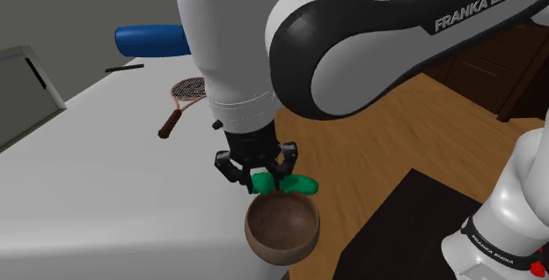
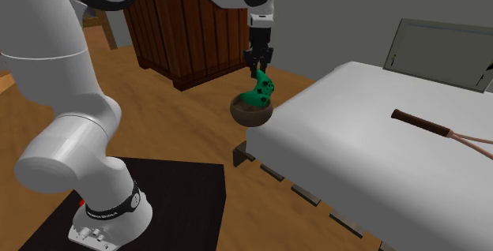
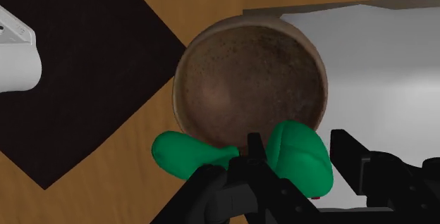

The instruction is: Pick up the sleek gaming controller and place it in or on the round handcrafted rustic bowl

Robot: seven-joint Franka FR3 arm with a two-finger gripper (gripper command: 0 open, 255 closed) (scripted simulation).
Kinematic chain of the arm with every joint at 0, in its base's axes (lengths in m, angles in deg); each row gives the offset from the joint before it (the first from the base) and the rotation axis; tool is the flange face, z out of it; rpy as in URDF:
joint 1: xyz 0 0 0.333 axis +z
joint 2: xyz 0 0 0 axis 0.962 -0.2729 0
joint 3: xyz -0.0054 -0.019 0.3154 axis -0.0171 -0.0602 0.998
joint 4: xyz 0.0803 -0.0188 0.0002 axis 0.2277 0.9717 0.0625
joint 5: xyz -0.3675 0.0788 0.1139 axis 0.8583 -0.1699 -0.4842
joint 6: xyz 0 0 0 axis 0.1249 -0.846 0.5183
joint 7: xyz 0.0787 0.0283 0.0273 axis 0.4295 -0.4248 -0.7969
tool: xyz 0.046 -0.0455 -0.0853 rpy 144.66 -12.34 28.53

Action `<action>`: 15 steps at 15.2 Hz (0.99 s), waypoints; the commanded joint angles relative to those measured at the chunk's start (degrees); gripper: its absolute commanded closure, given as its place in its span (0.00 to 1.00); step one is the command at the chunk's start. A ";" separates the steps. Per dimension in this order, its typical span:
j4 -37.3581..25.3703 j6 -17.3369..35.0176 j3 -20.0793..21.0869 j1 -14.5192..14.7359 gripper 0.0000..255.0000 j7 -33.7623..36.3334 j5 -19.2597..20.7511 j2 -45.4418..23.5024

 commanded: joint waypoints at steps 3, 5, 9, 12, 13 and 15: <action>2.00 -0.16 2.13 2.17 1.00 3.93 -1.93 2.29; 3.21 1.28 2.09 2.21 1.00 4.23 -1.63 1.93; 5.45 4.12 2.00 2.34 1.00 4.92 -0.88 1.03; 6.99 6.21 1.90 2.47 1.00 5.53 -0.19 0.19; 7.47 6.89 1.86 2.52 1.00 5.75 0.07 -0.11; 8.40 8.26 1.76 2.65 1.00 6.21 0.63 -0.77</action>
